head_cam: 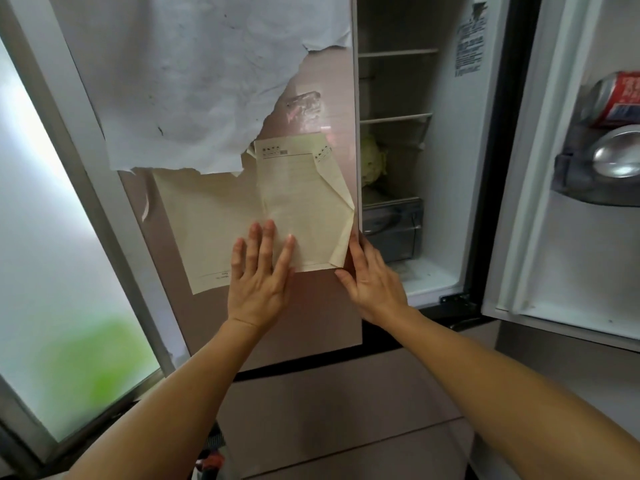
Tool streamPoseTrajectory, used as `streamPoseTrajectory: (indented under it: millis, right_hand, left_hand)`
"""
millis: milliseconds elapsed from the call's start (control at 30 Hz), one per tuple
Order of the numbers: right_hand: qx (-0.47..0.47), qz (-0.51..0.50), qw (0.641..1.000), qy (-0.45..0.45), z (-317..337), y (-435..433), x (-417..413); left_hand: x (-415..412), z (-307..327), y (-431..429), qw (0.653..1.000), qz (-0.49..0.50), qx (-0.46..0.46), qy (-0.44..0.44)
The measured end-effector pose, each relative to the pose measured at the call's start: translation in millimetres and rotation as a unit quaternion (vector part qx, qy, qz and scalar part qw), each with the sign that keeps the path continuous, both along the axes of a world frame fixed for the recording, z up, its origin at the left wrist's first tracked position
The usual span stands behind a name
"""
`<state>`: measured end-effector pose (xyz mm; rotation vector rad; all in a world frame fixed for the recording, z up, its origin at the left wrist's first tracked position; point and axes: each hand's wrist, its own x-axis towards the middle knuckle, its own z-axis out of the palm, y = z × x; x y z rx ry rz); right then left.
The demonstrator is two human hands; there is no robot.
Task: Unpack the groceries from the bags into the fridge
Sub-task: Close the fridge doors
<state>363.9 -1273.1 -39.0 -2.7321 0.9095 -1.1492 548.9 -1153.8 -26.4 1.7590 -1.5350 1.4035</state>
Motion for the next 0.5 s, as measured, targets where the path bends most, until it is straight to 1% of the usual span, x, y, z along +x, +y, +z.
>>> streamPoseTrajectory:
  millis: [67, 167, 267, 400, 500]
  right_hand:
    - [0.004, -0.009, 1.0, 0.016, 3, 3, -22]
    - [0.018, -0.017, 1.0, -0.003, 0, 2, -73]
    - [0.021, -0.035, 0.998, -0.042, -6, -7, -138]
    - [-0.012, -0.089, 0.993, -0.08, 1, -19, -228]
    - [-0.026, -0.132, 0.986, -0.099, 10, -31, -297]
  left_hand:
    - [-15, 5, 5, 1.0, -0.008, -0.01, 0.022]
    - [-50, 11, 5, 0.998, -0.049, -0.022, 0.03]
    - [-112, 17, -11, 0.99, -0.137, -0.017, 0.039]
    - [-216, 34, -48, 0.963, -0.261, 0.01, 0.062]
    - [-293, 56, -73, 0.944, -0.324, 0.002, 0.064]
